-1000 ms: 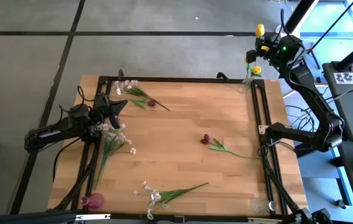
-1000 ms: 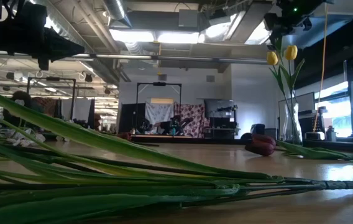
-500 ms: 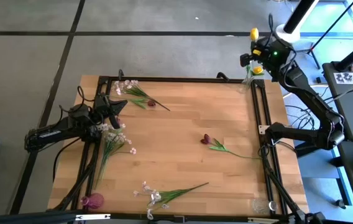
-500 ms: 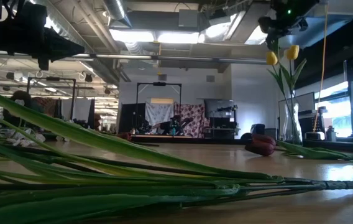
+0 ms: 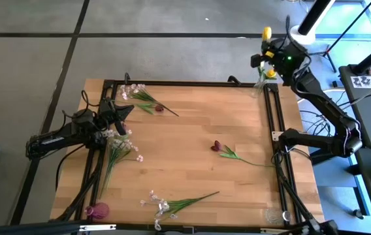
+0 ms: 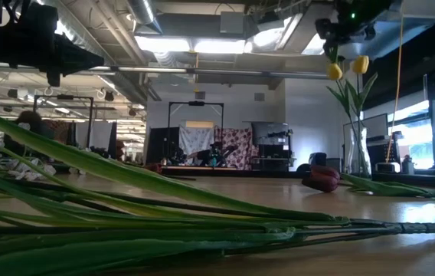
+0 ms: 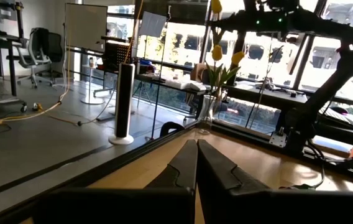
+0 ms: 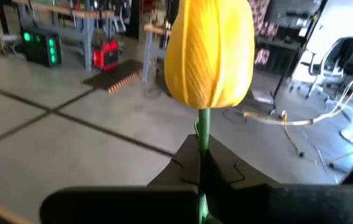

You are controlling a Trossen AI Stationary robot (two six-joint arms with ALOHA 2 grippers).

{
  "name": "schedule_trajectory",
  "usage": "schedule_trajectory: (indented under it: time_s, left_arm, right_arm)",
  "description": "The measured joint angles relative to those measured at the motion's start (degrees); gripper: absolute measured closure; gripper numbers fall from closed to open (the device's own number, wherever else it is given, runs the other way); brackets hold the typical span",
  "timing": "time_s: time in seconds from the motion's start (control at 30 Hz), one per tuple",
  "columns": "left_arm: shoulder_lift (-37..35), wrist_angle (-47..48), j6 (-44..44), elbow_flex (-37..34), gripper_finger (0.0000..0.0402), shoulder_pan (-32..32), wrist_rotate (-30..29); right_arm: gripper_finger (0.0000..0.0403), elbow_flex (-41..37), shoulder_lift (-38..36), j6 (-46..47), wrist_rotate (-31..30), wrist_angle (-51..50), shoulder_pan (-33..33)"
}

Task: Sort flowers into vase by color
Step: Put the yellow tulip into the glass vase

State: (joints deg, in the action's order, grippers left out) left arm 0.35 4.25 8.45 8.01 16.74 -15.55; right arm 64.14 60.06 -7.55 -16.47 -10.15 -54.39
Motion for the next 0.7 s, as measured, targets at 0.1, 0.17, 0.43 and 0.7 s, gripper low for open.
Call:
schedule_trajectory:
  time_s: [0.1, 0.17, 0.43, 0.7]
  left_arm:
    - [0.01, 0.0, 0.0, 0.0, 0.0401, 0.0, 0.0]
    - [0.01, 0.0, 0.0, 0.0, 0.0401, -0.01, 0.0]
    - [0.0, 0.0, 0.0, 0.0, 0.0401, 0.0, -0.01]
    - [0.0, 0.0, 0.0, 0.0, 0.0401, -0.01, 0.0]
  right_arm:
    - [0.0402, 1.77, -0.36, -1.24, -0.28, 0.0, 0.0]
    - [0.0402, 1.96, -0.65, -1.48, -1.57, -0.03, 0.0]
    - [0.0402, -2.63, -0.75, 1.4, -3.98, 0.11, 0.02]
    - [0.04, -5.75, -0.7, 2.48, -6.59, -1.38, 0.02]
